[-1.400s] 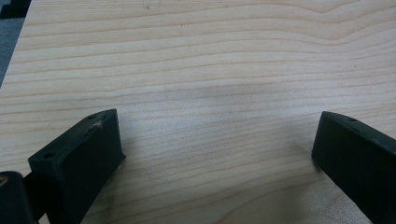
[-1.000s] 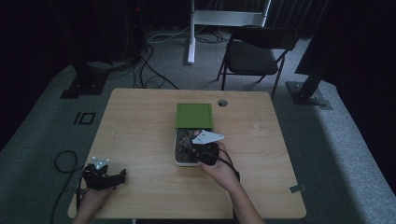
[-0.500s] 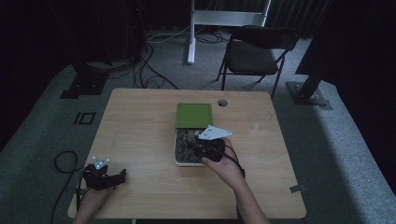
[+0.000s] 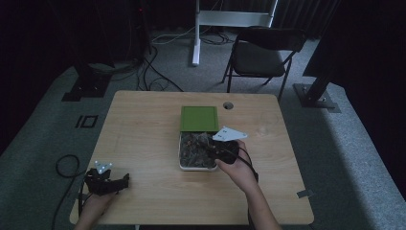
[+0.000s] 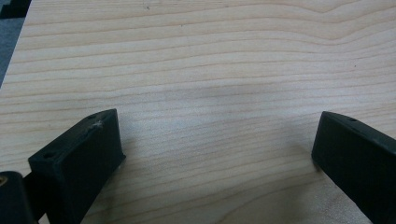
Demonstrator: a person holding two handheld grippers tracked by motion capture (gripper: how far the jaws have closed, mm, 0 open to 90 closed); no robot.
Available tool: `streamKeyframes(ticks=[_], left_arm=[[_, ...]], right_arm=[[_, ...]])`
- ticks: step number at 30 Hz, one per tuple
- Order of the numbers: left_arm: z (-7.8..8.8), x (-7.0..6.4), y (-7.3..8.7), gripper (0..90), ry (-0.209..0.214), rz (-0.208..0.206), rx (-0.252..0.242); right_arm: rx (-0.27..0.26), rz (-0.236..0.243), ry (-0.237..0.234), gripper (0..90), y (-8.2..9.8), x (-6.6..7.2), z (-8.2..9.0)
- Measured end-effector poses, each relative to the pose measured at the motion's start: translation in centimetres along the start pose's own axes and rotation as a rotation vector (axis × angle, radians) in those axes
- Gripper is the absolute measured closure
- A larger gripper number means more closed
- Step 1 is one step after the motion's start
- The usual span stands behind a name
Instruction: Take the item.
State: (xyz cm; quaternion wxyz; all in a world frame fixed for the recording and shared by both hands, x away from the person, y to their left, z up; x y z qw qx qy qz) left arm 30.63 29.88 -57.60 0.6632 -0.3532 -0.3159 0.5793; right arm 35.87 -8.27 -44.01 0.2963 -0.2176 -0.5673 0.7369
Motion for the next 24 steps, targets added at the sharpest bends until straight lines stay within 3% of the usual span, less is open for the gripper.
streamKeyframes(ticks=[24], left_arm=[[0.0,0.0,0.0,2.2,0.000,0.000,-0.001]], right_arm=[[-0.011,-0.006,0.138,72.8,0.3,-5.3,3.1]])
Point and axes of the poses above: each handheld gripper's, and its own axes: z roughly backward along the jaws, y roughly out of its underside, x roughly to its left, the point moved 4 cm from there along -z, roughly forward along the jaws, and after that the axes turned 13 degrees about -x, right-handed, at the moved point
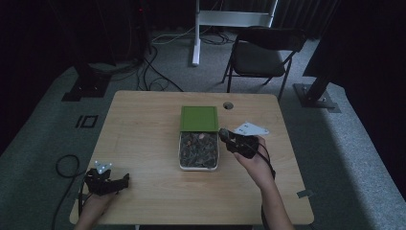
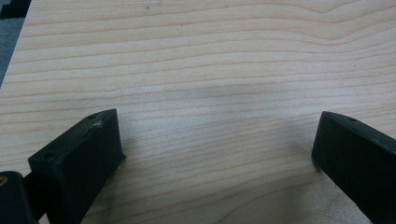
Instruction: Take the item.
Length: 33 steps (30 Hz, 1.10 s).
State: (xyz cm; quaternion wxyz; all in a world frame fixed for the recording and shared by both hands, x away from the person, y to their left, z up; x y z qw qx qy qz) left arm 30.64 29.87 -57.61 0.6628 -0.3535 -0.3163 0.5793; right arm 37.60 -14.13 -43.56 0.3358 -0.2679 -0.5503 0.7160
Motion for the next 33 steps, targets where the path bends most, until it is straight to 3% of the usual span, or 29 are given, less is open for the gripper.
streamKeyframes(ticks=[33], left_arm=[[0.0,0.0,0.0,2.2,0.001,0.000,0.001]], right_arm=[[-0.016,-0.053,0.190,73.1,0.2,-8.1,2.2]])
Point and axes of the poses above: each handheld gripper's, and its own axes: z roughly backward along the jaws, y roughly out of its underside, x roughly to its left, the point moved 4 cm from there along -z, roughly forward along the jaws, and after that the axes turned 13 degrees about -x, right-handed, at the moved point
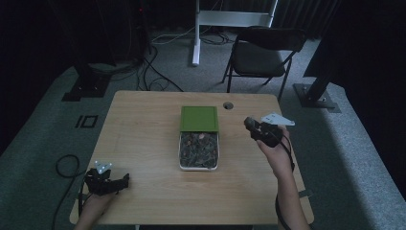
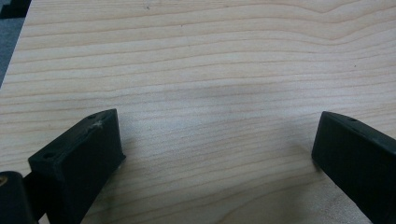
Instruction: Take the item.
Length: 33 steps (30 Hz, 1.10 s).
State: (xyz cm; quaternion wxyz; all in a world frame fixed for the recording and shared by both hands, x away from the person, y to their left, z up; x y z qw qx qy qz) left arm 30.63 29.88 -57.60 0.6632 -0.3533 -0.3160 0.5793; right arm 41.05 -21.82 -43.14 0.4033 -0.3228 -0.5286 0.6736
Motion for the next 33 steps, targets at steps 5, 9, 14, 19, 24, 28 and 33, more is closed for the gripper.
streamKeyframes(ticks=[5,9,14,19,24,28,33], left_arm=[[0.0,0.0,0.0,2.2,0.000,0.000,0.000],[0.0,0.0,0.0,2.2,0.000,0.001,0.000],[0.0,0.0,0.0,2.2,0.000,0.000,0.001],[0.0,0.0,0.0,2.2,0.000,0.000,0.000],[0.0,0.0,0.0,2.2,0.000,0.001,0.000],[0.0,0.0,0.0,2.2,0.000,0.001,0.000],[0.0,0.0,0.0,2.2,0.000,0.001,0.000]], right_arm=[[-0.003,-0.004,0.026,73.1,-0.2,-1.3,0.2],[0.001,-0.004,0.046,73.2,-0.2,-2.3,0.2],[0.002,-0.014,0.072,73.2,-0.2,-3.5,0.3],[0.010,-0.019,0.100,73.2,-0.3,-4.8,0.3],[0.020,-0.034,0.140,73.2,-0.1,-6.3,0.1],[0.030,-0.055,0.171,73.2,0.2,-7.5,-0.2],[0.039,-0.065,0.200,73.2,0.3,-8.5,-0.6]])
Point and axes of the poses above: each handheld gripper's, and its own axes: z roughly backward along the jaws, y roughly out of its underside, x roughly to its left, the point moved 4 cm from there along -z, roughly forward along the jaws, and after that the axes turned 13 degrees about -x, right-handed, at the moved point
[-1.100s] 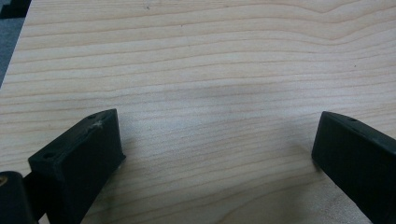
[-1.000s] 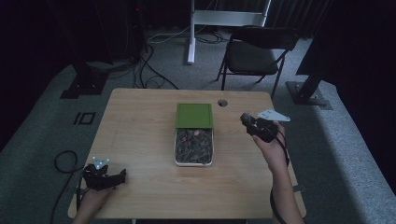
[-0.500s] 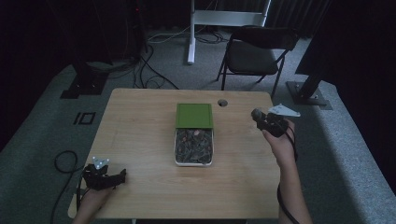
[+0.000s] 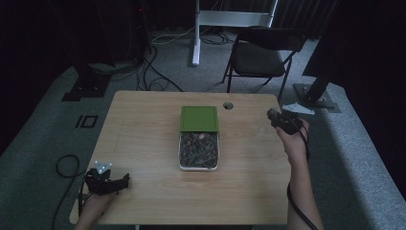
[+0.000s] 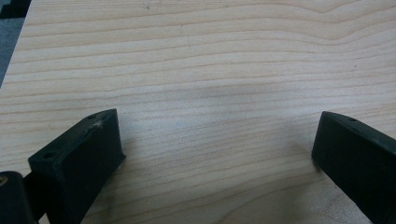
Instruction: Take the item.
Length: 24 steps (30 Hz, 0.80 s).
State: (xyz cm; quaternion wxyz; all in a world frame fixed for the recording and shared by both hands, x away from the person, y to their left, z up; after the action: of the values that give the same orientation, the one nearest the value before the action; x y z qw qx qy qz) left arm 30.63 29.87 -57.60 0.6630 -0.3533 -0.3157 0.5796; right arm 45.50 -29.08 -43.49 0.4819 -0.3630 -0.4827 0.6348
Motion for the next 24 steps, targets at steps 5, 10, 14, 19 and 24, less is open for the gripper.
streamKeyframes(ticks=[5,10,14,19,24], left_arm=[[0.0,0.0,0.0,2.2,0.000,0.000,0.000],[0.0,0.0,0.0,2.2,0.000,0.000,0.000],[0.0,0.0,0.0,2.2,0.000,0.000,0.000],[0.0,0.0,0.0,2.2,0.000,0.000,0.000],[0.0,0.0,0.0,2.2,0.000,0.000,0.000]], right_arm=[[0.005,0.003,0.014,73.2,-0.3,-0.4,-0.5],[0.008,-0.002,0.021,73.2,-0.5,-0.6,-1.0],[0.016,-0.008,0.025,73.2,-0.4,-0.7,-1.4],[0.033,-0.005,0.031,73.2,-0.1,-0.8,-2.0],[0.050,-0.005,0.032,73.2,0.4,-0.8,-2.5]])
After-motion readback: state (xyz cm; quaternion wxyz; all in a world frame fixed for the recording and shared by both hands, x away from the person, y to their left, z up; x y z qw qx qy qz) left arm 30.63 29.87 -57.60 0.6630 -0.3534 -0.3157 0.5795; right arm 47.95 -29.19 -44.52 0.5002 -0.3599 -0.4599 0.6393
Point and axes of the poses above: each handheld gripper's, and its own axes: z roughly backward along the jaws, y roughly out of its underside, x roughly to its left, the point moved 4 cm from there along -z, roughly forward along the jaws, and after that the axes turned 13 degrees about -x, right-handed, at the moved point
